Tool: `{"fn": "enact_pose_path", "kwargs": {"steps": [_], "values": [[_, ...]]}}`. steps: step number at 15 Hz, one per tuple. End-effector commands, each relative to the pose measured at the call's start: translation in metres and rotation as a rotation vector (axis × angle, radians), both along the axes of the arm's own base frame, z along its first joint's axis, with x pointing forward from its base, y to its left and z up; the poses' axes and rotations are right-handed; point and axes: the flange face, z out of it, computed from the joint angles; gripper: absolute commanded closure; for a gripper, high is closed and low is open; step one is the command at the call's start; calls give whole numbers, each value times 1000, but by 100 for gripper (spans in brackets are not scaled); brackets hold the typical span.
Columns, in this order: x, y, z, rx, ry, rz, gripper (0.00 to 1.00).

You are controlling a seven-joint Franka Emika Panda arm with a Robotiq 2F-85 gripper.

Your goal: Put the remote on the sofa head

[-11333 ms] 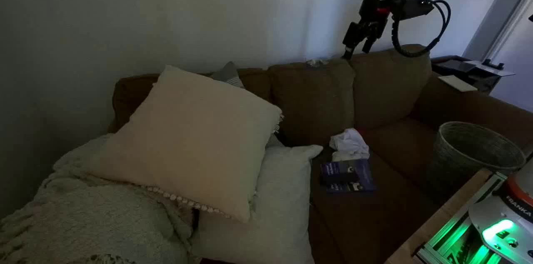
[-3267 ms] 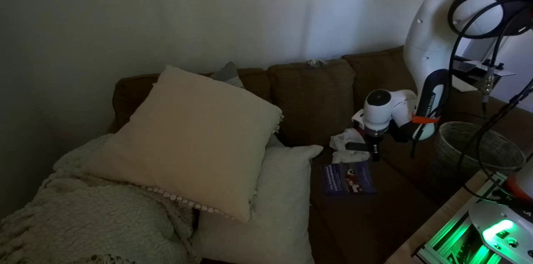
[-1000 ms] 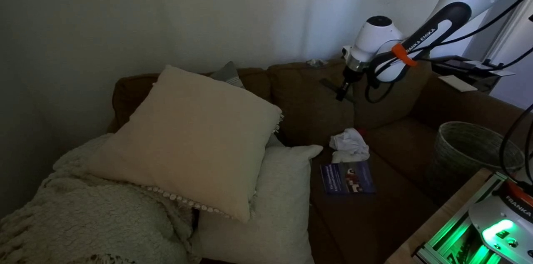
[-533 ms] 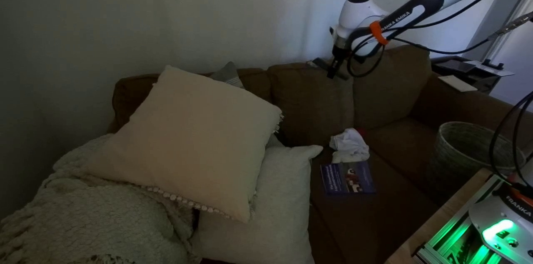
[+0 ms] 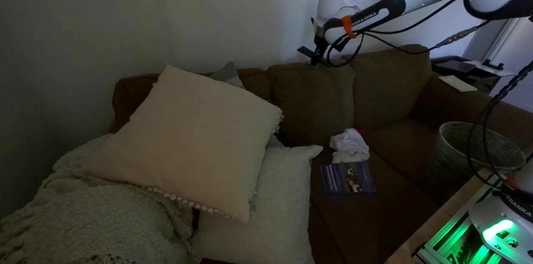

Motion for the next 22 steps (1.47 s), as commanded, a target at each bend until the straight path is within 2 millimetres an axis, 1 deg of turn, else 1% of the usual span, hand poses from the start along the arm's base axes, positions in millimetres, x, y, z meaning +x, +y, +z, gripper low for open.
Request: {"fn": "enact_pose_path", "kwargs": {"steps": [1, 2, 3, 5, 8, 11, 13, 16, 19, 22], "values": [[6, 1, -1, 2, -8, 0, 47], [10, 1, -3, 2, -12, -1, 47], [12, 4, -6, -24, -34, -33, 72], [28, 10, -19, -13, -96, -107, 72], [51, 25, -35, -30, -147, -164, 72], [67, 29, -55, -55, -180, -209, 72], [75, 24, -68, -80, -189, -244, 72], [85, 14, -78, -95, -218, -286, 72], [92, 16, -83, -83, -249, -277, 72], [96, 25, -86, -51, -288, -262, 72]]}}
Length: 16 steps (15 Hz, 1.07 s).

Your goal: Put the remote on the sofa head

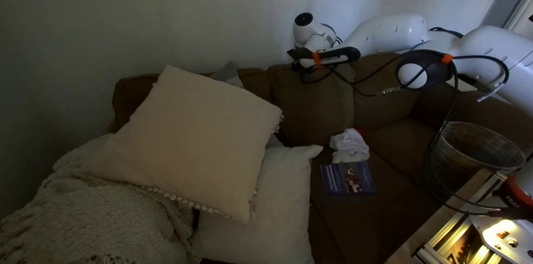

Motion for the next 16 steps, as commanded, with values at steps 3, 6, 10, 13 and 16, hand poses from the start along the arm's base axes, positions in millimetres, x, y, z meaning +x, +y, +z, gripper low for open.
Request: {"fn": "enact_pose_path", "kwargs": {"steps": [3, 6, 10, 13, 16], "values": [[7, 6, -9, 34, -65, 8, 72], [7, 6, -14, 32, -72, 3, 20], [7, 6, -11, 38, -84, 1, 0], [6, 20, 8, 60, -55, 17, 0], [3, 53, 38, 168, 3, 163, 0]]}}
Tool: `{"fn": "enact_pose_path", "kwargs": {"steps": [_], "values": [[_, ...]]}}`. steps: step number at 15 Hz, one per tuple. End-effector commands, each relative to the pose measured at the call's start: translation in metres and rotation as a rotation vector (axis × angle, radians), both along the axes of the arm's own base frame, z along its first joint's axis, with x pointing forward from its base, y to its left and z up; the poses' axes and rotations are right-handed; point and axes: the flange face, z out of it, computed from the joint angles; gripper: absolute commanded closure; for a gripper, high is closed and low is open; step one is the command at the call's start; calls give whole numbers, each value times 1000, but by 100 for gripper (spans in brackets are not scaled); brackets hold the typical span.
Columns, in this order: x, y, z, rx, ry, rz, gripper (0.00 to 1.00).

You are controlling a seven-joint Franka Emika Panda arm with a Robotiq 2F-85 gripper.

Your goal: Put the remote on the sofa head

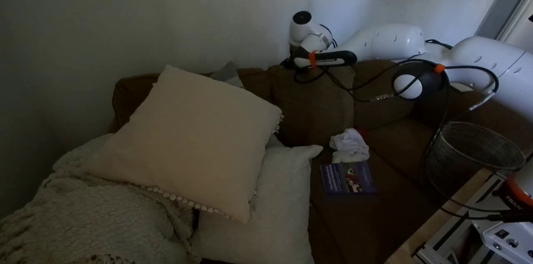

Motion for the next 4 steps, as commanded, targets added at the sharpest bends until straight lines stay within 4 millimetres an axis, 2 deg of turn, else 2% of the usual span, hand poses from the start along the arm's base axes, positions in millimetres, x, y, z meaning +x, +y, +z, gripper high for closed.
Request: {"fn": "enact_pose_path", "kwargs": {"steps": [1, 3, 4], "values": [[-4, 34, 40, 114, 68, 156, 1], [-6, 57, 64, 157, 50, 265, 0], [-4, 46, 46, 108, 31, 185, 0]]}}
